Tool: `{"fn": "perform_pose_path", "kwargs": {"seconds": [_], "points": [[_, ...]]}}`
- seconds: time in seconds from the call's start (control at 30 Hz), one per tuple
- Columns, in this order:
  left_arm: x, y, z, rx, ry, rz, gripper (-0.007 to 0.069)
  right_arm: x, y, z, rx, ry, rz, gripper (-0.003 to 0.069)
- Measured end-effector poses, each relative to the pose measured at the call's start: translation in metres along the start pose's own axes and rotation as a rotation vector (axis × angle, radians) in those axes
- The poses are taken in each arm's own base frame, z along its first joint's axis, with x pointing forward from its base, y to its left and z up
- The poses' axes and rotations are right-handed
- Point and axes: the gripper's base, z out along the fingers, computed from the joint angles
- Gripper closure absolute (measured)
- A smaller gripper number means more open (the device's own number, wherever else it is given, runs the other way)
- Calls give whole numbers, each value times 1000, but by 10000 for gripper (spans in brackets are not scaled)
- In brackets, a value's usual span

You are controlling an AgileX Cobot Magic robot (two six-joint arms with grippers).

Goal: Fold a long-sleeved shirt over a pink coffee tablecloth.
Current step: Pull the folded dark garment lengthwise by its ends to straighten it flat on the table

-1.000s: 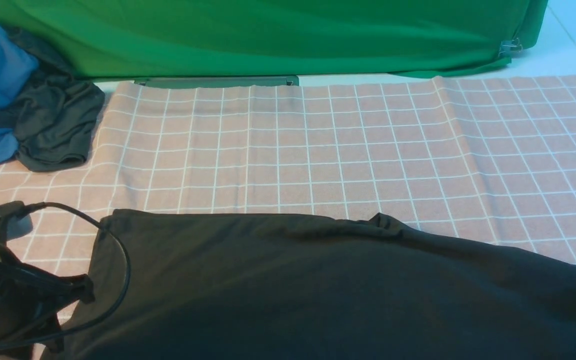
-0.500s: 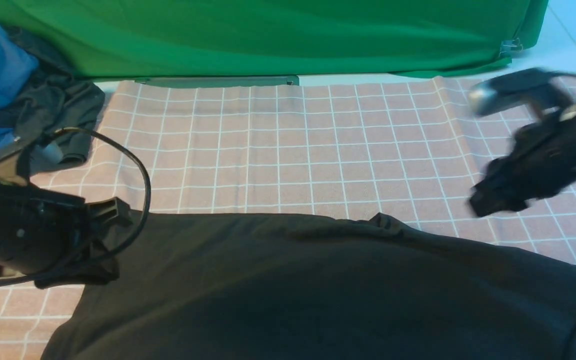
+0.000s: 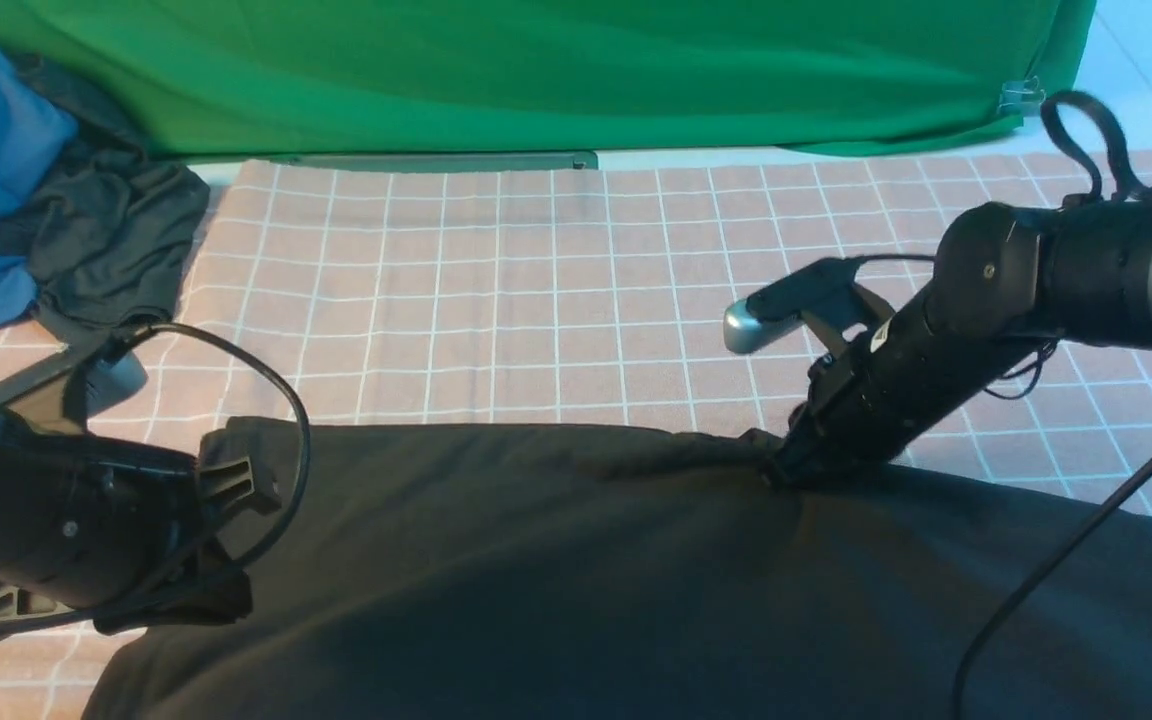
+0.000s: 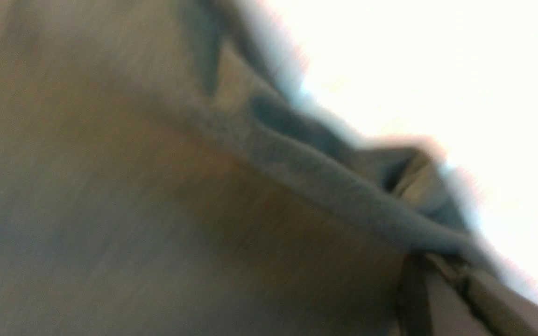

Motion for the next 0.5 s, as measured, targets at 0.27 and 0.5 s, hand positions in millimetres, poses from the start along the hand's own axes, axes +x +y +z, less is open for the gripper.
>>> {"fn": "perform_pose_path", "kwargs": {"seconds": [0.27, 0.5], "points": [[0, -1, 0, 16, -7, -14, 613, -29, -12, -23, 33, -101, 40, 620], [1, -1, 0, 17, 6, 8, 613, -27, -6, -94, 78, 51, -61, 617]]}}
